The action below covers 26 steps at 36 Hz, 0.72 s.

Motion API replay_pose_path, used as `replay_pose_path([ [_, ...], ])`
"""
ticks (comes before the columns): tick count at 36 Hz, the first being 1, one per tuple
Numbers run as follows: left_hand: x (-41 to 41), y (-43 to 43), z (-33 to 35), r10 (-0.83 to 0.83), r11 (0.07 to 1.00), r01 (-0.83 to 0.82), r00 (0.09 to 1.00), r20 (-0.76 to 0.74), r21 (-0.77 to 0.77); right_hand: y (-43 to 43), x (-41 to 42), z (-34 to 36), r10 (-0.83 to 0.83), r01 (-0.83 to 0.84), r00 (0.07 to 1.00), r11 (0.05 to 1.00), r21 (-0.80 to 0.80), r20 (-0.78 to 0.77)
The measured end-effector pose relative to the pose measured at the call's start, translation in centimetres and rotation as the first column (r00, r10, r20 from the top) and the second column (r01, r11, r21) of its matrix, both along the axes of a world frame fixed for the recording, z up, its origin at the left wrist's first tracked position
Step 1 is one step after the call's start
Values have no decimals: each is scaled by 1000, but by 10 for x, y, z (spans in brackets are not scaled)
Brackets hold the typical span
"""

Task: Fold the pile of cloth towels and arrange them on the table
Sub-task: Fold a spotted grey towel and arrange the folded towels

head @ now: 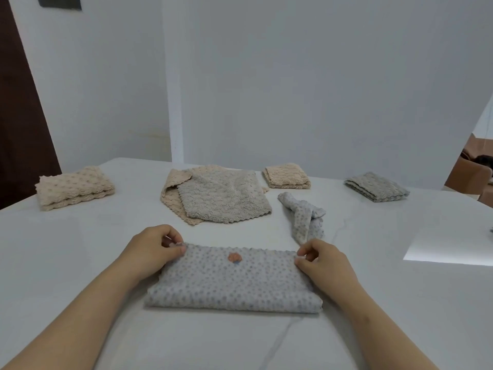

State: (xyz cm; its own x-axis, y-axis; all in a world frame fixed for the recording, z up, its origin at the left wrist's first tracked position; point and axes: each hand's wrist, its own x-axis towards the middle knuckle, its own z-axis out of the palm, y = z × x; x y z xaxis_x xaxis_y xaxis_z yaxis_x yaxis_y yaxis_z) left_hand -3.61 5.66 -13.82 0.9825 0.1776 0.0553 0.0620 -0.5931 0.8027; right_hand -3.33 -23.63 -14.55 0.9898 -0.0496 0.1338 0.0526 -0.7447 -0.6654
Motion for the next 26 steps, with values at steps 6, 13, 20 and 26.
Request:
replay_pose_path([
  [6, 2, 2, -1, 13, 1000, -14, 1000, 25, 3, 1, 2, -4, -45, 13, 989, 976, 220, 144],
  [13, 7, 6, -6, 53, 995, -49, 997, 56, -84, 2, 8, -6, -85, 34, 981, 960, 278, 174],
  [20, 8, 4, -8, 109, 992, -103, 989, 97, -68, 6, 16, -11, -67, 74, 996, 992, -99, 66],
  [26, 9, 4, -9, 114, 992, -108, 988, 107, -65, 7, 15, -7, -71, 71, 997, 974, -214, 4],
])
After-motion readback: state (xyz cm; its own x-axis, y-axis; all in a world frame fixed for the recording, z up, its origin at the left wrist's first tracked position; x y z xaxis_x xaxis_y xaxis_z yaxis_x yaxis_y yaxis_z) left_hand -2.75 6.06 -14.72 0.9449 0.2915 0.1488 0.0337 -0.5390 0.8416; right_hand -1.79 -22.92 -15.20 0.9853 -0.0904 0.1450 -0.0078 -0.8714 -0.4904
